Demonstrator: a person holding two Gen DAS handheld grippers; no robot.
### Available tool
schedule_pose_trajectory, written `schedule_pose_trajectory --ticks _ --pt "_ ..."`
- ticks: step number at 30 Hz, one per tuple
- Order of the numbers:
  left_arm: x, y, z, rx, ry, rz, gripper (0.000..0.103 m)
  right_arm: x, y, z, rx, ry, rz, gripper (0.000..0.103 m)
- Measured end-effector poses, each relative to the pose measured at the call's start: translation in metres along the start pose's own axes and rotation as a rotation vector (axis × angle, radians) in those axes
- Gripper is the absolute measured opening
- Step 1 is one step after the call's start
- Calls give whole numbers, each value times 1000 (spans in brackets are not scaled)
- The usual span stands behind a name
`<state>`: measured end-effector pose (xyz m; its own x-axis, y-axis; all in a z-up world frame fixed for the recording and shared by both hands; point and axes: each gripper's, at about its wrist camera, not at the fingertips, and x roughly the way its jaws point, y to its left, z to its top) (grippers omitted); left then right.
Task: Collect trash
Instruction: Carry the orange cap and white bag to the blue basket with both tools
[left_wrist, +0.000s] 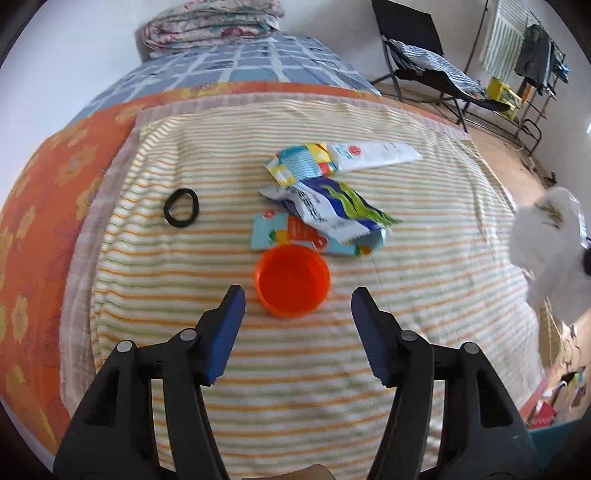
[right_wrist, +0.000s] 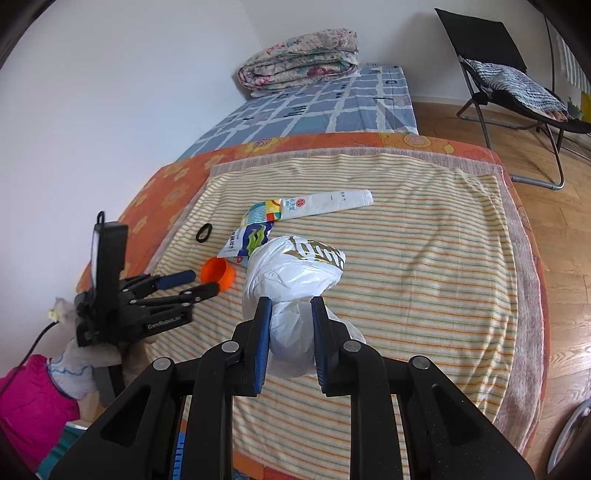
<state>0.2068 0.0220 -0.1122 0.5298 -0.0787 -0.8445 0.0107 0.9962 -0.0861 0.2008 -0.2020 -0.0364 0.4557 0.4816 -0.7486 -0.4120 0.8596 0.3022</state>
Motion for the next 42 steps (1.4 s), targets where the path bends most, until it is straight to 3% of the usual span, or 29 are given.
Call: schedule_pose_trajectory --ticks 6,8,11,18,27,35,42 --pt "28 2 5 -6 55 27 61 -1 3 0 -12 0 15 19" --pt "31 4 4 -13 56 41 48 2 3 0 -14 7 15 19" --pt "24 9 5 -36 39 20 48 4 3 -2 -16 18 20 19" --pt "-12 2 -7 37 -6 41 48 -11 10 -16 -46 21 31 19" --pt "-85 -16 -38 97 -59 -15 48 -48 40 -60 -153 29 65 19" --pt "-137 -31 -85 109 -59 -77 48 -72 63 -106 -207 62 130 19" --pt "-151 -40 -132 104 -21 -113 48 -81 78 -146 -235 108 178 19"
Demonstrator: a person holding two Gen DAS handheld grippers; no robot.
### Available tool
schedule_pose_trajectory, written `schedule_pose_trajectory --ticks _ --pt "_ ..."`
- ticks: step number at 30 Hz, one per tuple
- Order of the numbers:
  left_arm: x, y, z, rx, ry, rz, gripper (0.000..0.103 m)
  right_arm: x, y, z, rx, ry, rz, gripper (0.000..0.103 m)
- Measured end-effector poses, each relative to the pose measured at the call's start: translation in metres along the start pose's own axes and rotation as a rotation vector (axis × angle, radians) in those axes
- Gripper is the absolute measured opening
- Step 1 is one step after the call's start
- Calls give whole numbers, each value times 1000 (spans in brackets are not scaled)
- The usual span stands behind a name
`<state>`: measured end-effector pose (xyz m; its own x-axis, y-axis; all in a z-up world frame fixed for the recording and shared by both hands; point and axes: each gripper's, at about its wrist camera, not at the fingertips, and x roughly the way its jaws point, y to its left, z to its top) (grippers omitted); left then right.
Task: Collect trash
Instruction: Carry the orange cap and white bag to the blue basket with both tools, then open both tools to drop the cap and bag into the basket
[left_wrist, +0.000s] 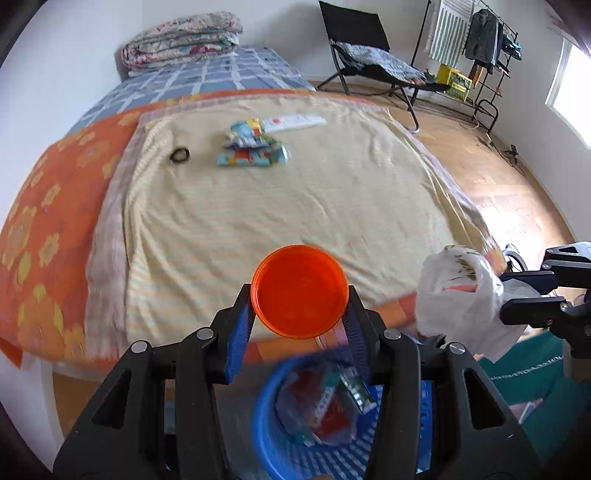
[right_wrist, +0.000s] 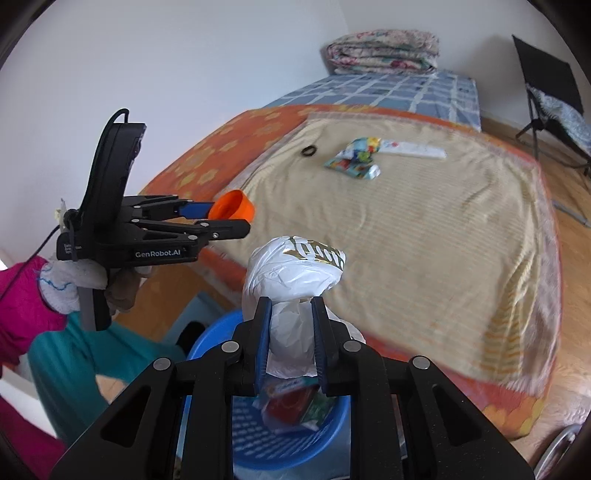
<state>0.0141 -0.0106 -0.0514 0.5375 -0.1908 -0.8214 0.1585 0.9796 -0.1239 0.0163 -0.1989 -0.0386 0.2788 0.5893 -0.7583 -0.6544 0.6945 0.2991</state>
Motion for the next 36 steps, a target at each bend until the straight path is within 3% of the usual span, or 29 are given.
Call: schedule_pose_trajectory --ticks 16,26,36 --pt "9 -14 -80 -1 112 -19 48 46 27 -62 -16 201 42 19" --pt "20 -19 -103 8 188 -58 48 67 27 -71 -29 265 15 19" --pt "23 -19 -109 11 213 -65 48 74 22 -72 -1 282 0 21"
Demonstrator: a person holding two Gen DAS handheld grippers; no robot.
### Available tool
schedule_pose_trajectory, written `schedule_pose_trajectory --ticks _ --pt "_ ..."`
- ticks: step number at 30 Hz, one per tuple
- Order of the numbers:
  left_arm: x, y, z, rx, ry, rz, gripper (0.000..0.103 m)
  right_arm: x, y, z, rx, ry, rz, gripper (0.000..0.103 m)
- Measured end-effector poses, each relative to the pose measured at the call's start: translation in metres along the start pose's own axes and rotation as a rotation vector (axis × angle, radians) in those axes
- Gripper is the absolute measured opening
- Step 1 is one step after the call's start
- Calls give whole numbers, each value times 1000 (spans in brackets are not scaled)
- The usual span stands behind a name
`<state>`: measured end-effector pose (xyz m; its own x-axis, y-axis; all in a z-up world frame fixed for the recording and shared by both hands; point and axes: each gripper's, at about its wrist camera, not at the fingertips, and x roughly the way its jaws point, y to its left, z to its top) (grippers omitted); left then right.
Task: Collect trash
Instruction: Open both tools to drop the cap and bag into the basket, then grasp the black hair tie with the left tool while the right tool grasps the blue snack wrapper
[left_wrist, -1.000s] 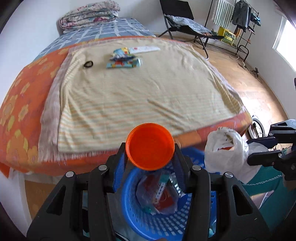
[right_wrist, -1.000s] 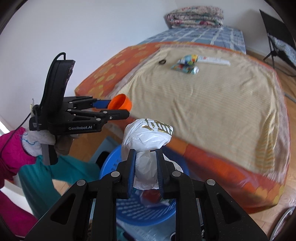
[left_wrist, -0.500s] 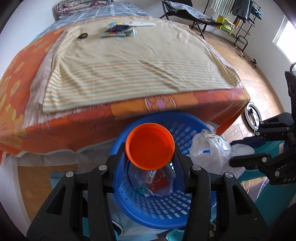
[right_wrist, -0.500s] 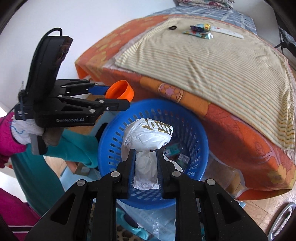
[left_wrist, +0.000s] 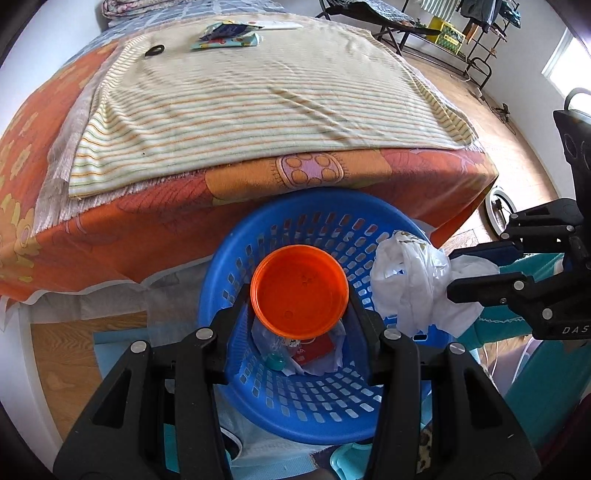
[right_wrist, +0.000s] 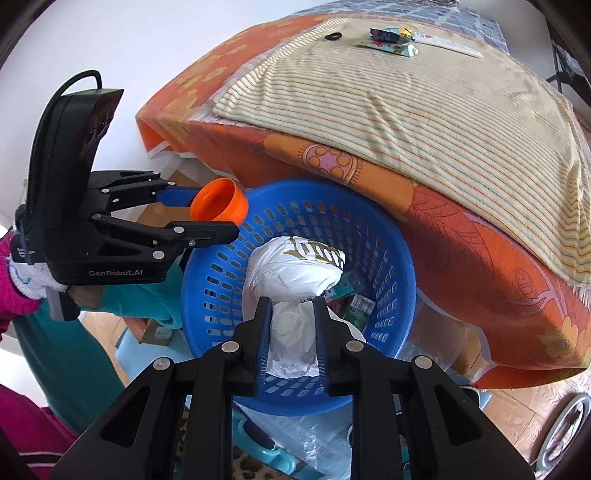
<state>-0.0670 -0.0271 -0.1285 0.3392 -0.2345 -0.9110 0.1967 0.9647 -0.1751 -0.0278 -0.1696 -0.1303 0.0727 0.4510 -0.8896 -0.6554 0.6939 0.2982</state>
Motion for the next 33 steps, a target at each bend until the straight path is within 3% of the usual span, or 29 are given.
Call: schedule_pose_trajectory --ticks 3,5,7,11,25,33 --pt "2 -2 -1 7 10 2 48 2 0 -1 4 3 -1 22" --pt "3 -3 -1 12 14 6 59 2 -1 -1 13 8 -9 22" --pt "2 -3 -1 11 6 5 64 2 -1 0 26 11 -7 27" --pt "4 -3 0 9 12 4 66 2 -4 1 49 14 -8 44" --pt "4 4 5 -23 18 5 68 -2 -7 3 68 5 -26 46" --pt "-8 20 33 -61 -21 29 68 -20 -13 15 86 -70 -34 46"
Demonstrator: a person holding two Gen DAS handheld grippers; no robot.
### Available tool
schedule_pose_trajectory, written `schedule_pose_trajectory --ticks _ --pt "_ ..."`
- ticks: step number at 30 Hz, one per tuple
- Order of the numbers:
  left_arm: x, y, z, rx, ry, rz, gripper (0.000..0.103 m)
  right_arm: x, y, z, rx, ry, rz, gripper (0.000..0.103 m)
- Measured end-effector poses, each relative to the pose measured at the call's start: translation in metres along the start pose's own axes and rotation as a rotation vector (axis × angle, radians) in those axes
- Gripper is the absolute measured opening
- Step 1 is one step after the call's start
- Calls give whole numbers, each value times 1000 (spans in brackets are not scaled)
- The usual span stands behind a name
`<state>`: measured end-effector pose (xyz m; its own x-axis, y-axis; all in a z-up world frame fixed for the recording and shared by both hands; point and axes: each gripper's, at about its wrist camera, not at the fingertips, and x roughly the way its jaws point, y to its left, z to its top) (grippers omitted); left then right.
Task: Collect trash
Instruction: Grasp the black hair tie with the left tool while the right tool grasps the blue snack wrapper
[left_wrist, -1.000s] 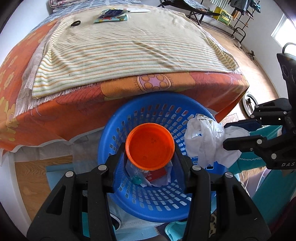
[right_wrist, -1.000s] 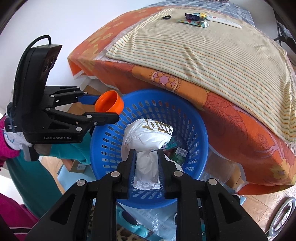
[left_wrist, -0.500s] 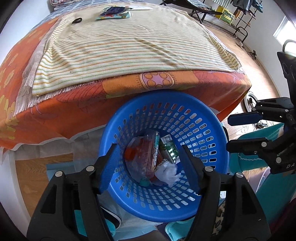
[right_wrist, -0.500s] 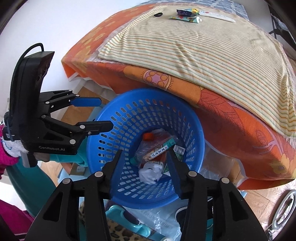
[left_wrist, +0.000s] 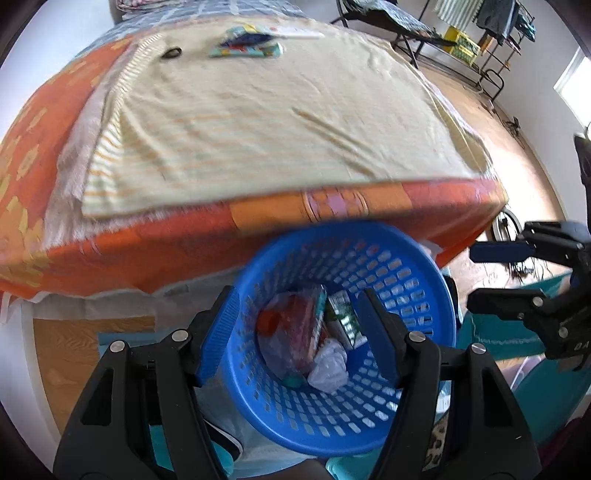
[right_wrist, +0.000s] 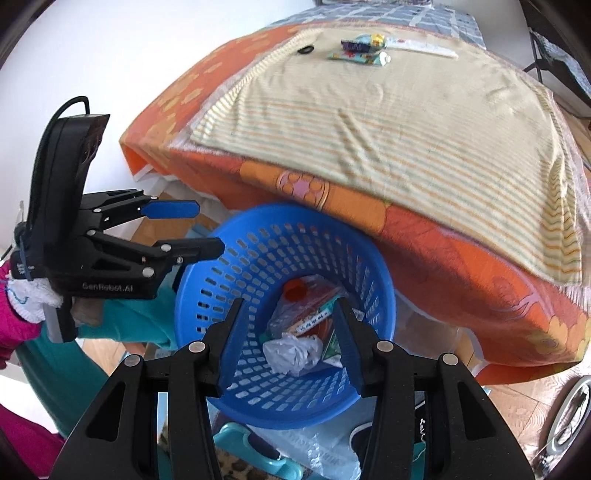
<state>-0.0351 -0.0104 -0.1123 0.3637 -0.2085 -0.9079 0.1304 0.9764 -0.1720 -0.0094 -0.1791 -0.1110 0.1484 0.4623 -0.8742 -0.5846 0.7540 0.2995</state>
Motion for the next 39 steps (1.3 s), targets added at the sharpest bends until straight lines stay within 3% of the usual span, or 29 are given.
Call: schedule_pose_trajectory --ticks 7,10,21,28,33,39 --pt "-18 21 43 -52 -88 25 68 -23 -9 30 30 -92 3 46" --pt "-23 32 64 -63 -121 50 68 -36 -18 49 47 -141 5 51" --pt "-9 90 148 -152 -202 102 68 -52 -39 129 113 -257 22 58" --pt "7 119 191 -186 -223 97 68 -34 -67 191 245 -250 112 59" --pt "25 130 219 -166 -234 117 68 -7 -76 237 267 -233 109 59" --pt "55 144 240 -161 -224 112 57 30 -89 280 291 -192 91 59"
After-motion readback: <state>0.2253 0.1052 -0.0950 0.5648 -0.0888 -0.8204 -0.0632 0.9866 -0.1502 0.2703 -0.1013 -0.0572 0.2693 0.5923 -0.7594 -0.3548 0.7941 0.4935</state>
